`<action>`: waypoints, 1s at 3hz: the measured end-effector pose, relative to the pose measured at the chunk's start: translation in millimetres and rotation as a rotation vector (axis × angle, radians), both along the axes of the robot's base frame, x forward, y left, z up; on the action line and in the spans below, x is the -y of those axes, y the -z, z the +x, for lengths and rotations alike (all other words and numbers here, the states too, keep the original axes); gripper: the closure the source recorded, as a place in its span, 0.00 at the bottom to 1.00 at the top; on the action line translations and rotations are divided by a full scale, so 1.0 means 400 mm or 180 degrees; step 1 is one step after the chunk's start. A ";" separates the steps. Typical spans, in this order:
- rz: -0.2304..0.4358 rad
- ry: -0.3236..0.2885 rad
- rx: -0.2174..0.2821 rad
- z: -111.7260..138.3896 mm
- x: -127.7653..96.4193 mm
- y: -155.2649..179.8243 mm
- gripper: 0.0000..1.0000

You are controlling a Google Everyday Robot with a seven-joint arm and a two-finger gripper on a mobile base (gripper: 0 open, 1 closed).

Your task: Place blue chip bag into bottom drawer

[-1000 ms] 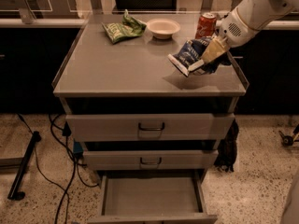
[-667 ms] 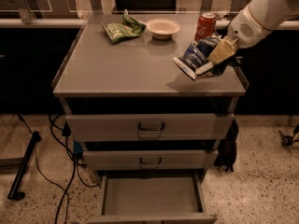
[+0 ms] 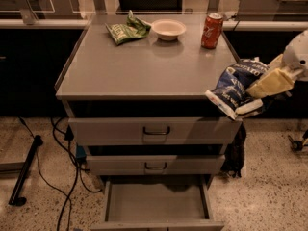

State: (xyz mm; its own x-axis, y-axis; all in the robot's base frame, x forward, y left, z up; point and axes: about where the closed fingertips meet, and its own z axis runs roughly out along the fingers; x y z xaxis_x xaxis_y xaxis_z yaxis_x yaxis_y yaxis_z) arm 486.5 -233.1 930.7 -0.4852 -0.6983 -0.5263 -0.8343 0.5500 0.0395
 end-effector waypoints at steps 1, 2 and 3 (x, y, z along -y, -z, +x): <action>0.0010 -0.0024 -0.0007 -0.005 -0.004 0.017 1.00; 0.0159 -0.0095 -0.0010 -0.052 -0.023 0.139 1.00; 0.0284 -0.0103 -0.0122 -0.106 -0.042 0.289 1.00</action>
Offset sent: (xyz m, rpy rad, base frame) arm -0.0420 0.0077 -0.1225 0.0809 0.0500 0.0344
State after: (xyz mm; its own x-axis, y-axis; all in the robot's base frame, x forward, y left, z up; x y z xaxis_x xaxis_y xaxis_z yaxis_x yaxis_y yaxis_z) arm 444.0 -216.3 815.2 -0.4842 -0.6649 -0.5687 -0.8484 0.5157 0.1193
